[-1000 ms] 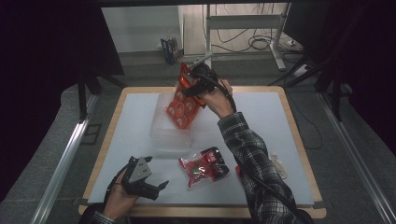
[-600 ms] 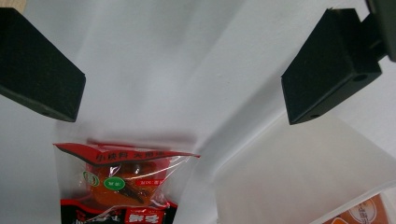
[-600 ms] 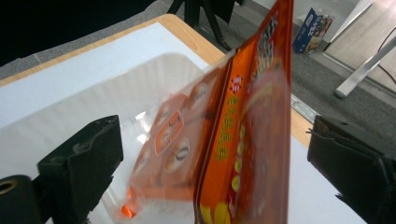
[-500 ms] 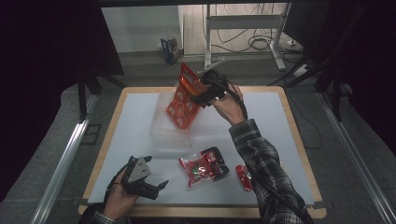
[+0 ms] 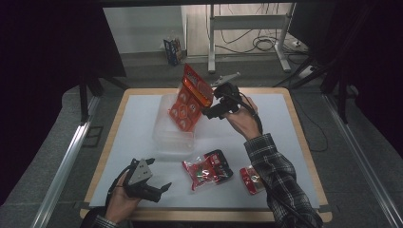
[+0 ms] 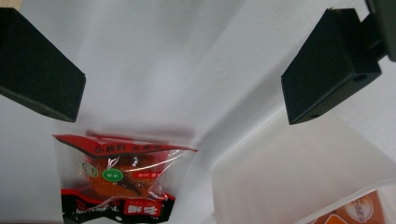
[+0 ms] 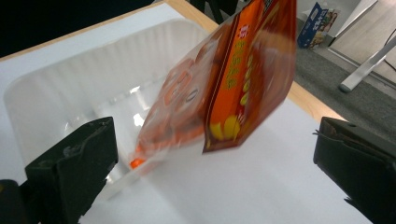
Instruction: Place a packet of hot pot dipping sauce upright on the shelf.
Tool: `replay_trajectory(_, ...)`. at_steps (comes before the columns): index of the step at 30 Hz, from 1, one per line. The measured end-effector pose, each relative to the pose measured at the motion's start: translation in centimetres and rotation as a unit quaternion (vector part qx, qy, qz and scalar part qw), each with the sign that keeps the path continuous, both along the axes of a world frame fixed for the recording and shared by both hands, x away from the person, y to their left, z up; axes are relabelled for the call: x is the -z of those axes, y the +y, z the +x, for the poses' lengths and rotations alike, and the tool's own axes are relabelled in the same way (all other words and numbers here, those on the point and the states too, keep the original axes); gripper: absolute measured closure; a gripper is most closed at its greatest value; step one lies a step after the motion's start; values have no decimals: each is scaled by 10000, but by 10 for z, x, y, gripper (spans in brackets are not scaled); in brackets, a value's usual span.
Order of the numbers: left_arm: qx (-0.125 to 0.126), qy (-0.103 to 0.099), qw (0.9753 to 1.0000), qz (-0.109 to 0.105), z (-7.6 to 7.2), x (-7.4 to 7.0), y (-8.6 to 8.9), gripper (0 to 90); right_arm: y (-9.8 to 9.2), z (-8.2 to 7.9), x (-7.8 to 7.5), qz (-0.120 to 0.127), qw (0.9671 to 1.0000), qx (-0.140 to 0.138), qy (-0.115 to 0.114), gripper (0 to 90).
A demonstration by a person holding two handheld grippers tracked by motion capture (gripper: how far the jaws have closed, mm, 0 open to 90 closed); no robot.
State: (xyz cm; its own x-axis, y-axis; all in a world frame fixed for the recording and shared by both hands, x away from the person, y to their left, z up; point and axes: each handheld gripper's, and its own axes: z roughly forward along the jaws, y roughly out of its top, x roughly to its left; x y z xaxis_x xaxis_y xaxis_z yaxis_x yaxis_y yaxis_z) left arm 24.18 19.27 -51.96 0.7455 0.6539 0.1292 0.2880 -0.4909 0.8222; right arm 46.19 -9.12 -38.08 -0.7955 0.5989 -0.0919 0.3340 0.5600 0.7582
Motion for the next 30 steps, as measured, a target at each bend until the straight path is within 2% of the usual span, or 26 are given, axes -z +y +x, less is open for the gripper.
replay_trajectory(3, 85, -30, 9999, 65, -1, 0, -3, 0, -5, -7, 4, 47, 10000, 13, -49, 0)
replay_trajectory(6, 92, 13, 9999, 60, -2, 1, -5, 0, -10, -13, 8, 128, 9999, 9, -4, 0)
replay_trajectory(9, 80, 54, 9999, 39, -2, 1, -5, 0, -13, -18, 11, 143, 9999, 4, -3, 0)
replay_trajectory(11, 73, 126, 9999, -50, -1, 0, -4, 0, -17, -25, 16, 182, 9998, -47, 6, 0)
replay_trajectory(20, 94, 243, 9996, -108, -1, 0, -5, 0, -22, -43, 27, 253, 9995, -161, 44, 0)
replay_trajectory(30, 68, 266, 9996, 11, -2, 1, -6, 0, -28, -63, 42, 314, 9989, -342, 15, 0)
